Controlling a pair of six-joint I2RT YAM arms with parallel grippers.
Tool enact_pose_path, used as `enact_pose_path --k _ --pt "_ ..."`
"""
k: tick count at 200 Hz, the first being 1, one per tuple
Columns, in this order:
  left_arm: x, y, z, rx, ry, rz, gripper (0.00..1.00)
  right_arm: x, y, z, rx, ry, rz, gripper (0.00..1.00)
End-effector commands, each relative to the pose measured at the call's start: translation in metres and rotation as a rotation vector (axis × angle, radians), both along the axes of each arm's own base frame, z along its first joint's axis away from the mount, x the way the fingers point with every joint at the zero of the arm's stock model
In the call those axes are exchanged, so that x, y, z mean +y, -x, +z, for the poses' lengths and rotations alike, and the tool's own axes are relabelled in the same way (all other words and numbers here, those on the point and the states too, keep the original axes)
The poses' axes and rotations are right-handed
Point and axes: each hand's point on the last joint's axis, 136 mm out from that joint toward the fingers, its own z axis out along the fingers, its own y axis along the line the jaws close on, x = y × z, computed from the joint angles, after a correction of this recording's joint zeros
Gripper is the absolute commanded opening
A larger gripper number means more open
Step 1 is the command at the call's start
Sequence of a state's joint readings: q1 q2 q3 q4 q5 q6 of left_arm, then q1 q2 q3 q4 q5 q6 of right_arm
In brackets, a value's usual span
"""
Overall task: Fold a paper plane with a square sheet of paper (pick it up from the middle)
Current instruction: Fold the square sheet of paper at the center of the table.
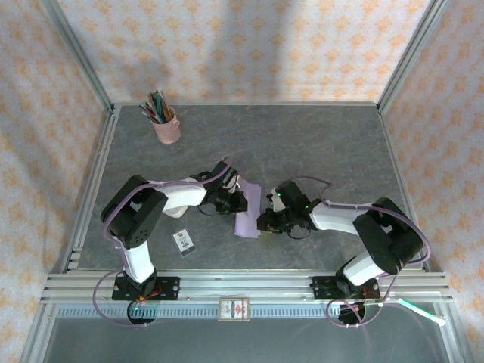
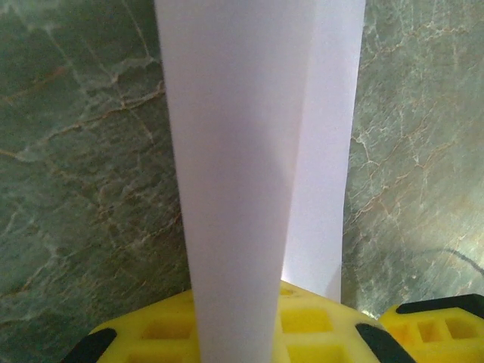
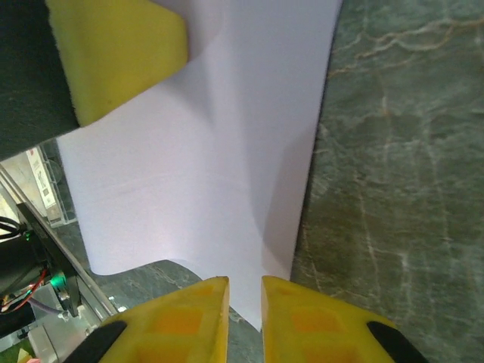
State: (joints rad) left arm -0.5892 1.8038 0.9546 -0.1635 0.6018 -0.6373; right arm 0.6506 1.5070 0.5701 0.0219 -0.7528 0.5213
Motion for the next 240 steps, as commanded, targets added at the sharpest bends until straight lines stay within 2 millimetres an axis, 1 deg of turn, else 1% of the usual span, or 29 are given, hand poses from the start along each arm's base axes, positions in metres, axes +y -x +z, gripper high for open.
enact_pose_path --k 1,52,81,174,204,240 --pt "-0.002 0.001 0.005 -0.008 0.020 0.008 0.19 0.003 0.000 0.000 0.000 -0.019 -0.016 0.18" --pt "-0.002 0.002 0.006 -0.009 0.022 0.010 0.22 0.003 0.004 -0.010 0.021 -0.006 -0.031 0.15" --pt "-0.003 0.003 0.006 -0.004 0.031 0.015 0.25 0.005 0.005 -0.011 0.027 -0.014 -0.041 0.14" --pt "-0.005 0.007 0.009 -0.001 0.053 0.054 0.35 0.017 0.005 -0.012 0.042 -0.056 -0.077 0.13" --pt "-0.004 0.008 0.007 -0.004 0.041 0.068 0.38 0.023 0.002 -0.005 0.034 -0.093 -0.085 0.13" --pt "-0.005 0.010 0.006 -0.010 0.020 0.067 0.43 0.029 0.002 -0.004 0.036 -0.122 -0.092 0.12"
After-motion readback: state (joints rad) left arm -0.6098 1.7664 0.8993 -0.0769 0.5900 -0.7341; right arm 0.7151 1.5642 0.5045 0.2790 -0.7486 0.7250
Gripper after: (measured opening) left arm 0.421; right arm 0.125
